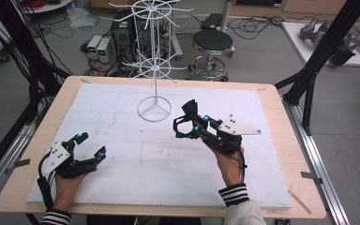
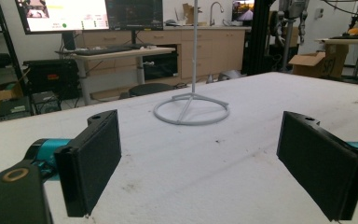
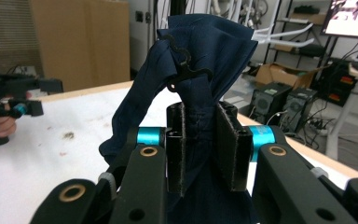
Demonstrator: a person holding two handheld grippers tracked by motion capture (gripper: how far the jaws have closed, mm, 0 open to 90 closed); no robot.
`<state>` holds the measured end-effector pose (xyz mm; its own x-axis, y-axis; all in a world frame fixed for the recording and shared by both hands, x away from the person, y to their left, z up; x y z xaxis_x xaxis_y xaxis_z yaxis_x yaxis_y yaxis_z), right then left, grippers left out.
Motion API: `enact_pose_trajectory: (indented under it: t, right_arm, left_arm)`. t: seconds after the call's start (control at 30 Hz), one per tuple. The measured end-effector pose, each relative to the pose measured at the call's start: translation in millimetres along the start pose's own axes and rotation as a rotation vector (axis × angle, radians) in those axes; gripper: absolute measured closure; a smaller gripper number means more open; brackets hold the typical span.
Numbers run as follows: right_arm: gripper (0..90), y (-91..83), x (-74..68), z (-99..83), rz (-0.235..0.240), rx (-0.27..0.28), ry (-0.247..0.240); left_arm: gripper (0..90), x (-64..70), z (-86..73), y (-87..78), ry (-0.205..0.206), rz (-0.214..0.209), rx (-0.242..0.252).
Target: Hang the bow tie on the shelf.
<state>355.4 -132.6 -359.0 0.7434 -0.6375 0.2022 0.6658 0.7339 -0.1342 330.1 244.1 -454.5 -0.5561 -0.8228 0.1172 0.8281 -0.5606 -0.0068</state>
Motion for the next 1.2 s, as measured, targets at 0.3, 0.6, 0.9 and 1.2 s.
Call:
enact_pose_trajectory:
  t: [0.3,0.6,0.9,1.2]
  right_arm:
    - [74.3,10.2,7.3,13.7,-0.018,0.016,-0.003]
    - [74.4,20.8,12.6,18.0,-0.034,0.024,-0.003]
    - [74.4,28.2,20.4,16.2,-0.056,0.018,0.018]
    - [74.4,45.5,35.9,26.0,-0.068,0.036,0.019]
  left_arm:
    - [14.0,-1.0,0.0,0.4,-0.014,-0.001,-0.002]
    - [14.0,-1.0,0.1,0.4,-0.014,-0.003,-0.001]
    - [14.0,-0.7,0.1,0.3,-0.011,-0.002,0.0]
    - [14.0,-0.7,0.0,0.3,-0.013,-0.004,-0.001]
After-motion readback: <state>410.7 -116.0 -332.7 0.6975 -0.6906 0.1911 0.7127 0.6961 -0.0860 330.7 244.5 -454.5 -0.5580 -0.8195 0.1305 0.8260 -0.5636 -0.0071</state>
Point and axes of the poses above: each handheld gripper's, and its own axes: y roughly forward along the jaws, z roughly out of its top, x roughly to its right, the point moved 7 cm from there along y, roughly forward along the jaws, and after that the axes turned 8 degrees about -y, right-handed, at the moved point
